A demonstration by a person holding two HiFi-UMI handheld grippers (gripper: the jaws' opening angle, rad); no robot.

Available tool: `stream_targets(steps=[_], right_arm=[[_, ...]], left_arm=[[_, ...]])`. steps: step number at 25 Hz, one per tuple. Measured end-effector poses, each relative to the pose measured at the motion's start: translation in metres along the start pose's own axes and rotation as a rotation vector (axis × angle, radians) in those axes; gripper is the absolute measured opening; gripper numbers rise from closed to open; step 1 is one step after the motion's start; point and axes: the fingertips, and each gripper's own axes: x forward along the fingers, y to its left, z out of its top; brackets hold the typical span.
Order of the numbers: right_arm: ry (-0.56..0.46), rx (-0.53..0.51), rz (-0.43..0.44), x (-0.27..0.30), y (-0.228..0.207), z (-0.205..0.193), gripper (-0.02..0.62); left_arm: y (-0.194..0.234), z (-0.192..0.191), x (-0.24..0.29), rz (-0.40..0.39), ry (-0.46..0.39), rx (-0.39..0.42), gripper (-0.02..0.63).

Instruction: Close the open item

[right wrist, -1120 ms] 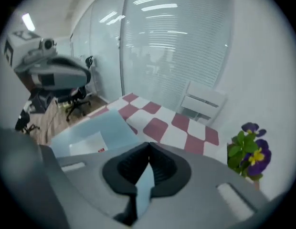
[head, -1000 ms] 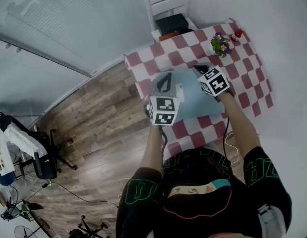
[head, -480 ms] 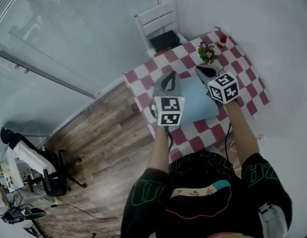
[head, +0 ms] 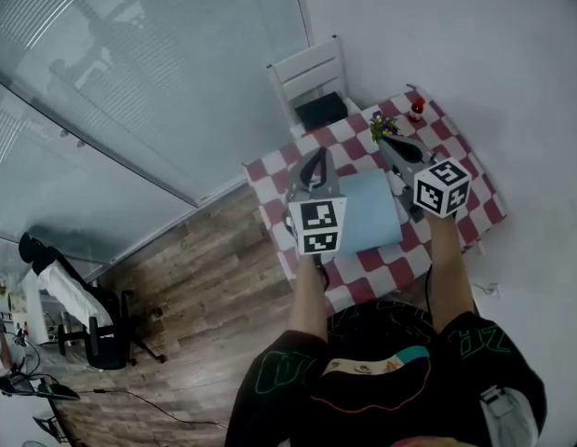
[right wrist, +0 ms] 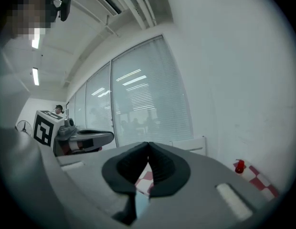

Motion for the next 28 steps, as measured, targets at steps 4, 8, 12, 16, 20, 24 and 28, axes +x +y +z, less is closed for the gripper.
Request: stream_targets(steps=[4,8,12,16,20,24,28], right_arm=[[-0.026,-0.034,-0.087,-0.019,-0.012,0.016,0.002],[-0.029,-0.109,-0.144,-0.027,-0.014,0.016,0.002],[-0.053,-0.174,-0.15,-0.03,-0.013,0.02,0.002],[-0.08,-0.229,-0.156,-0.033,-0.013,0.022,0.002],[-0.081,-0.233,-0.145,-0.034,-0.018,0.016,0.002],[-0.075,-0.241,-0.139,-0.035,-0.023,0.012,0.002],[-0.08,-0.268,-0.125,-0.037,-0.023,0.015,0.002]], left_arm=[[0.015,0.007,-0.016,0.107,-0.008,-0.048,0.009],[0.018,0.005,-0.027,0.177,-0.02,-0.069,0.009],[0.005,0.004,-0.031,0.216,-0.038,-0.094,0.009],[-0.003,-0.001,-0.036,0.23,-0.038,-0.08,0.009],[-0.001,-0.011,-0.039,0.264,-0.019,-0.083,0.009],[-0.006,-0.015,-0.038,0.27,-0.012,-0.084,0.009],[-0.009,-0.014,-0.037,0.278,-0.009,-0.076,0.009]])
